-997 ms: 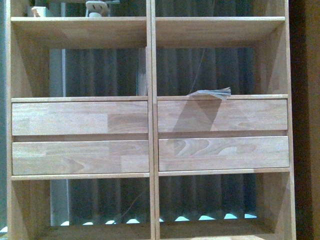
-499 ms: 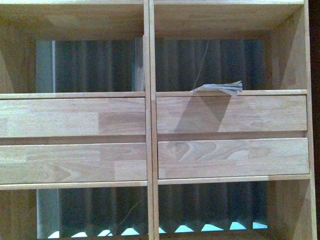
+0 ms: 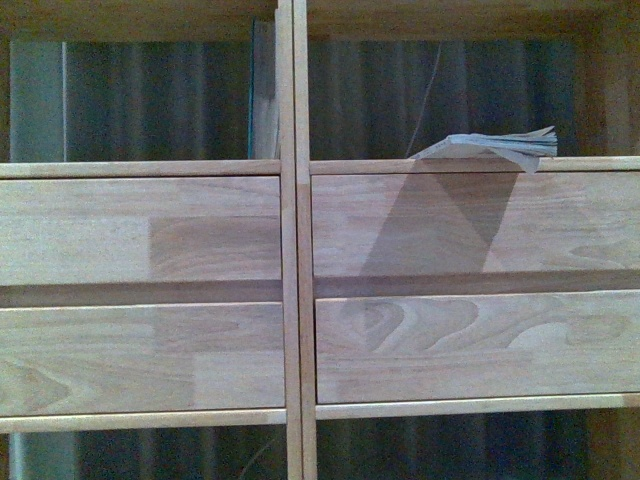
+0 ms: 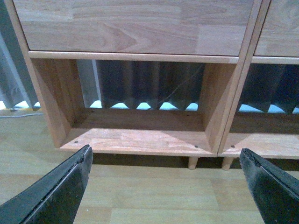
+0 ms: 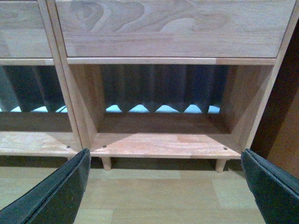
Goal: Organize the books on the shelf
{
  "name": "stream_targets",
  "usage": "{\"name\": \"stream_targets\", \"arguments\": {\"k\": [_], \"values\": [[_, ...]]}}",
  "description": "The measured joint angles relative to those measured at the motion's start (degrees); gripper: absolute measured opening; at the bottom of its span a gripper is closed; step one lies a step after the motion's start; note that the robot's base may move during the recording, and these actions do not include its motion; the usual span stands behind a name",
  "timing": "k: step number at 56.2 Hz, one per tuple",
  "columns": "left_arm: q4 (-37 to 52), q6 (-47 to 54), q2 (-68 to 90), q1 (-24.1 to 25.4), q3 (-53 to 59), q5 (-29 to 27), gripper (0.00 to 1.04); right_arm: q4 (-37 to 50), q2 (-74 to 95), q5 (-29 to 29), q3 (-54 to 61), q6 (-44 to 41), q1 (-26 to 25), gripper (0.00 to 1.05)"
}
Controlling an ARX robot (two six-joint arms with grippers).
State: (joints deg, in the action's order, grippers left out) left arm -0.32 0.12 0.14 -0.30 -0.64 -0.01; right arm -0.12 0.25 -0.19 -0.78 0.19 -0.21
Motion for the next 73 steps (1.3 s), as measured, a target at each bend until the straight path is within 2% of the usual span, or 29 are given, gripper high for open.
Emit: {"name": "stream_targets", "arguments": {"k": [73], "values": [[0.0,0.0,-0.02,0.0,0.0,0.02,0.97,0.0,-0.02,-0.04,0.0,-0.02,0.0,0.98]]}}
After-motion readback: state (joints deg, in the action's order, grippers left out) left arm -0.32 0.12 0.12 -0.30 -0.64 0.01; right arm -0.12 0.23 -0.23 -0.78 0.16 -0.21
